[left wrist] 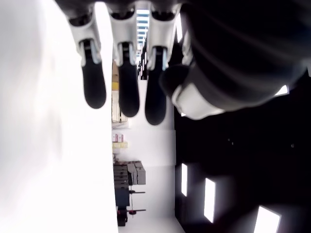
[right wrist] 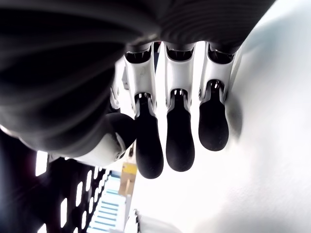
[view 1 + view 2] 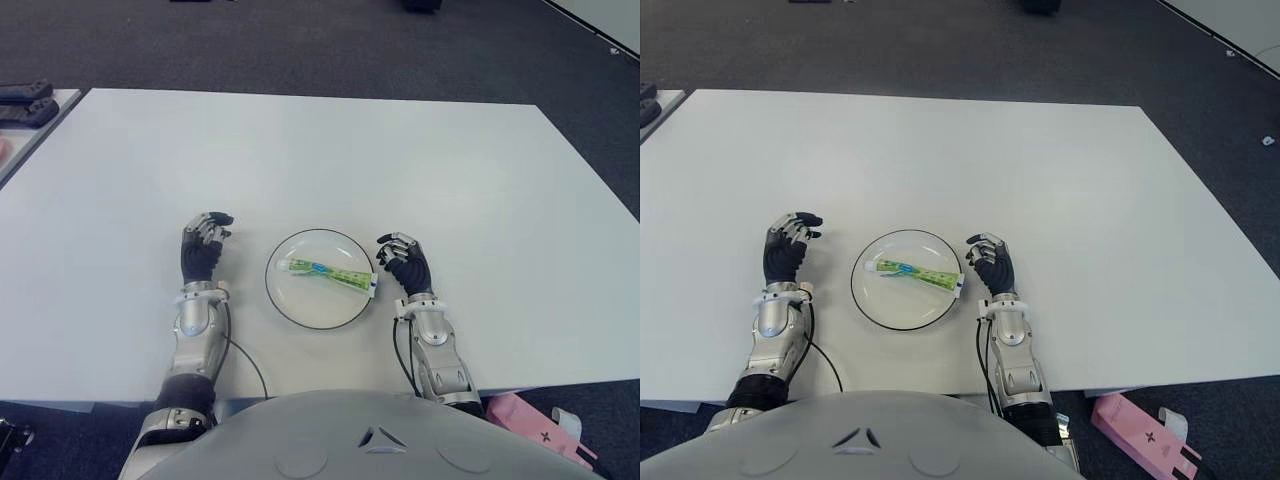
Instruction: Put the toothpaste on the table into the plate.
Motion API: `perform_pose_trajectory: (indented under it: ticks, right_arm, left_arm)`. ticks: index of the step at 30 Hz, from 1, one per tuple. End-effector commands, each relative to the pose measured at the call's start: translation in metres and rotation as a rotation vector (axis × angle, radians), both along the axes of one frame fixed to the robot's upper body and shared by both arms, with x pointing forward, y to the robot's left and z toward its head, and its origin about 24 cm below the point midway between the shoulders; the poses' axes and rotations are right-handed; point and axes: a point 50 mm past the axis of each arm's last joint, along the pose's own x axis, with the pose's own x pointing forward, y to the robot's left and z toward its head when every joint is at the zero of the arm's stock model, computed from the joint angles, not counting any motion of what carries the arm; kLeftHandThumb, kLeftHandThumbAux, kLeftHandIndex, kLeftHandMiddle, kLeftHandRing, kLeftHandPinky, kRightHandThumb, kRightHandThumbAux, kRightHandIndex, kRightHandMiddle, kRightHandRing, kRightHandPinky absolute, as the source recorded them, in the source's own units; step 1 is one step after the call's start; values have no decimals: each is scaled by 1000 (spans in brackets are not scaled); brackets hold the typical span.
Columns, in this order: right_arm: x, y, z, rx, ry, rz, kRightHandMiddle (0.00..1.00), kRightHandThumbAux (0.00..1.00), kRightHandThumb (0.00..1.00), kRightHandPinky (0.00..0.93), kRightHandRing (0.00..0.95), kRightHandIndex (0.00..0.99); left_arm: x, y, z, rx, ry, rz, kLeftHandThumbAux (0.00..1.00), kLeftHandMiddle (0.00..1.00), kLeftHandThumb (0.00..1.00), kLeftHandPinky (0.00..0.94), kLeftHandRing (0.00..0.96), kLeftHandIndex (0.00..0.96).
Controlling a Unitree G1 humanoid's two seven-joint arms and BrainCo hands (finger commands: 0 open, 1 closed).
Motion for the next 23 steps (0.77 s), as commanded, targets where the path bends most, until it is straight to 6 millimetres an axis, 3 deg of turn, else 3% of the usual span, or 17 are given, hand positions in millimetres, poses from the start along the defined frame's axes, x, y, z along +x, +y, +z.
perform_pose_trajectory:
  ticks: [1,23]
  right_arm:
    - [-2,-1,-8,-8,50,-5,644,728,707,636,636,432]
    - [-2,0,-8,-24,57,-11,604,728,707,594,597,431]
  left_arm:
    - [-10,-3,-13,20,66,-41,721,475,712,463,450,429]
    - [-20,-12,-24,8,161,-79,720,486,714,476,469,430]
